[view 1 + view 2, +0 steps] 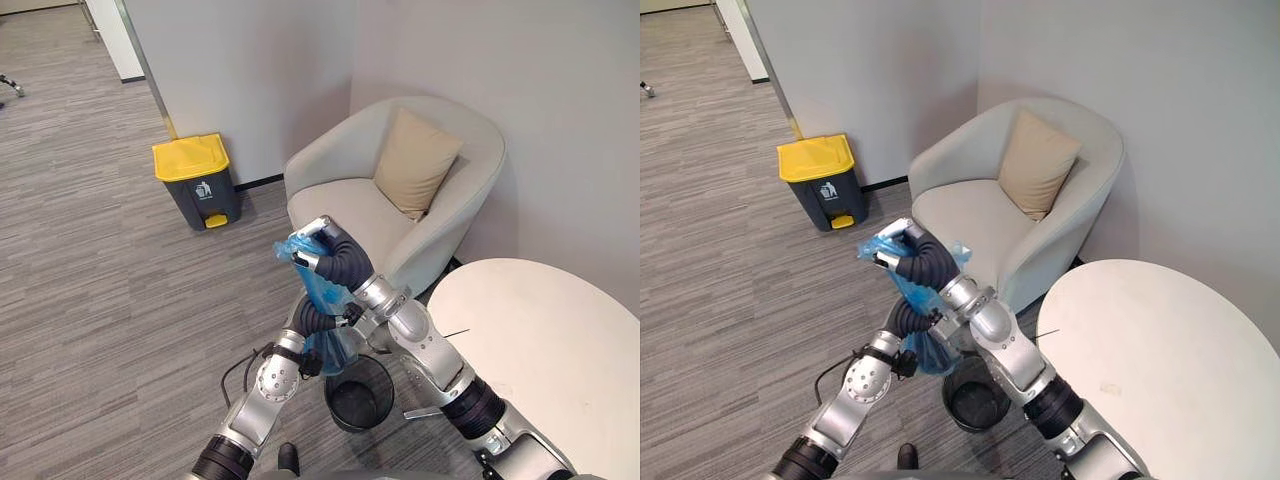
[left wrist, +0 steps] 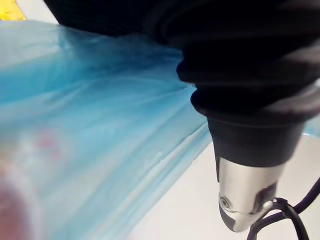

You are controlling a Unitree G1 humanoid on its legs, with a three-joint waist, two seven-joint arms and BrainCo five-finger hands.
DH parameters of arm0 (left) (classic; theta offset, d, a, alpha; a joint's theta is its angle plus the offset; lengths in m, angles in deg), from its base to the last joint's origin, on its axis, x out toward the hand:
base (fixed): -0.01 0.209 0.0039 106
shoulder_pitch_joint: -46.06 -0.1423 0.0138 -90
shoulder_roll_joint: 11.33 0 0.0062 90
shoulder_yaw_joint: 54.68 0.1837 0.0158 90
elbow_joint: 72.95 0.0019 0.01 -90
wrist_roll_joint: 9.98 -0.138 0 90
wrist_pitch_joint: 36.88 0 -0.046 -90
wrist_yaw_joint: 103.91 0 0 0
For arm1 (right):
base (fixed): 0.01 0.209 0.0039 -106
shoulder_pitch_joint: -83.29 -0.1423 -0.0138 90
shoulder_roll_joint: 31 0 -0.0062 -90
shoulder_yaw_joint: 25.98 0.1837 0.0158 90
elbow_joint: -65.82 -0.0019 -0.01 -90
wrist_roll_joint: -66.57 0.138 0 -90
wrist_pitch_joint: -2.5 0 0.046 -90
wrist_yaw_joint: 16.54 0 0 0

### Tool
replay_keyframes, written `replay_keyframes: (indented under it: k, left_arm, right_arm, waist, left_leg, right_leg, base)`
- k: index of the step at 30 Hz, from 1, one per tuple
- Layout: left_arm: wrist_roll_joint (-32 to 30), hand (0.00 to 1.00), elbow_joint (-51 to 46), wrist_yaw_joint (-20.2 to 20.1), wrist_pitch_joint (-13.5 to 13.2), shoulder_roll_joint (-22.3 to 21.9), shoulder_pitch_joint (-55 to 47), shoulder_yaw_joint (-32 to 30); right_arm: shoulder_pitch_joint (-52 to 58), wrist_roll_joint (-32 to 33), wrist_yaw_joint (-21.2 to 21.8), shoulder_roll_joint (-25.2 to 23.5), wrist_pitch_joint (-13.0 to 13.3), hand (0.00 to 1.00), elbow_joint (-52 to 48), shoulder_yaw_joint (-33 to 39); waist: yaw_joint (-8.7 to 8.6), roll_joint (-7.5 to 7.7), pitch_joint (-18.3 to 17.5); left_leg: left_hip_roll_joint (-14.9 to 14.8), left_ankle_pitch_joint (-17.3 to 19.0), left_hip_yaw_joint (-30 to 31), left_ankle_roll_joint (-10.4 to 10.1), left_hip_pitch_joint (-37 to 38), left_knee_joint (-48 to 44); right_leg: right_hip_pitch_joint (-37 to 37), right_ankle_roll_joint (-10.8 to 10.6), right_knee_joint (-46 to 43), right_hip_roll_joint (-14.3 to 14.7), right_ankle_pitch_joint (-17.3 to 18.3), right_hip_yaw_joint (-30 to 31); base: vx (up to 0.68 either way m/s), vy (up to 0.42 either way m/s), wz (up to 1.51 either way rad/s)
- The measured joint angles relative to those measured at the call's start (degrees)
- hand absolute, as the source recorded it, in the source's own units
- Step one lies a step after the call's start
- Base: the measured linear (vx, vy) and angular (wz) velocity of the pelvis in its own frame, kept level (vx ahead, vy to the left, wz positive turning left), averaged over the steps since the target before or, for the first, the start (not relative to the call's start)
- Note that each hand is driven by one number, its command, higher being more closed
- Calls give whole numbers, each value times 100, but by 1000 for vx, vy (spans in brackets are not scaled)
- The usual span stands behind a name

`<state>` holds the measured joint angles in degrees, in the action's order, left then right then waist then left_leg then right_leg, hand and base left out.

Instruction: Gather rubbish on tea table into small bin, then transfer packed bag to large trash can.

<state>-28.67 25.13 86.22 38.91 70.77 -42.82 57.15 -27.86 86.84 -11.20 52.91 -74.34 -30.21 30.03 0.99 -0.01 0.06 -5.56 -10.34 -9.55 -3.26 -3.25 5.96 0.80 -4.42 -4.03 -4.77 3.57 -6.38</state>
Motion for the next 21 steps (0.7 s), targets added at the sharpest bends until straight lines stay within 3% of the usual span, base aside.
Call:
replay_keyframes:
  k: [14, 15, 21]
  left_arm:
    - [-122, 0, 795, 245, 95, -4, 145, 9]
    - [-120, 100, 903, 246, 135, -3, 192, 10]
    - [-120, 100, 1357, 245, 180, -5, 406, 72]
  right_arm:
    - [-218, 170, -4, -10, -240, 100, 1, -457]
    - [-217, 170, -11, -6, -261, 100, 2, -488]
    - [-218, 190, -21, -3, -305, 100, 1, -542]
  waist:
    - [16, 21, -30]
    - [13, 21, -30]
    - [14, 21, -30]
  left_leg:
    - [-70, 43, -7, -56, 6, 1]
    - [-86, 43, -6, -57, 5, 1]
    - [-145, 50, -5, -84, -3, 0]
  right_leg:
    - [3, 28, 19, 58, -26, 19]
    - [3, 34, 22, 71, -29, 20]
    - [3, 48, 45, 98, -38, 26]
  base:
    - [0, 0, 0]
    - [0, 0, 0]
    - [0, 0, 0]
